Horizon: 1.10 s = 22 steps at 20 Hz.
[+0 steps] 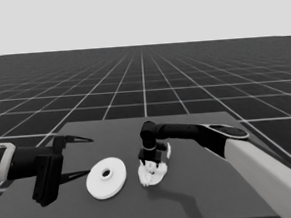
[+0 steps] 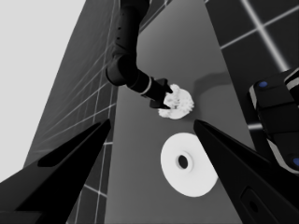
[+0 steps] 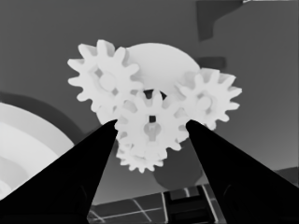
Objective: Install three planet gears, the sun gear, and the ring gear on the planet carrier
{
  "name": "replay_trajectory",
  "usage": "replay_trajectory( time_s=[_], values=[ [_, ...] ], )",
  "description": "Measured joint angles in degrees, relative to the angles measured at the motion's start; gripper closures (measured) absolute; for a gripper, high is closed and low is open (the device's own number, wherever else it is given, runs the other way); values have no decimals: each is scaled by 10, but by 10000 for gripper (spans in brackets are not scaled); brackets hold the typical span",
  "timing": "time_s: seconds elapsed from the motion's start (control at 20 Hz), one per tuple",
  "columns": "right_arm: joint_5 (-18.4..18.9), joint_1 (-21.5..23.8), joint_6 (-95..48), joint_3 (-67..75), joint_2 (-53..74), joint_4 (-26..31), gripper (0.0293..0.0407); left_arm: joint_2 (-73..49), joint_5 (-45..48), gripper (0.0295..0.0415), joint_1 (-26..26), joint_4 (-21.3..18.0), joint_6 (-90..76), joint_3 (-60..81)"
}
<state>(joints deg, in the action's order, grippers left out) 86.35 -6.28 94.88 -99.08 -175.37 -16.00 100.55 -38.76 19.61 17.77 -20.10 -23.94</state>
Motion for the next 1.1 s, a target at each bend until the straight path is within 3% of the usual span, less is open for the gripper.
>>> replay_trajectory(
  time_s=[1.1],
  values=[
    [0,0,132,0,0,0,391,0,0,326,0,0,0,0]
  ],
)
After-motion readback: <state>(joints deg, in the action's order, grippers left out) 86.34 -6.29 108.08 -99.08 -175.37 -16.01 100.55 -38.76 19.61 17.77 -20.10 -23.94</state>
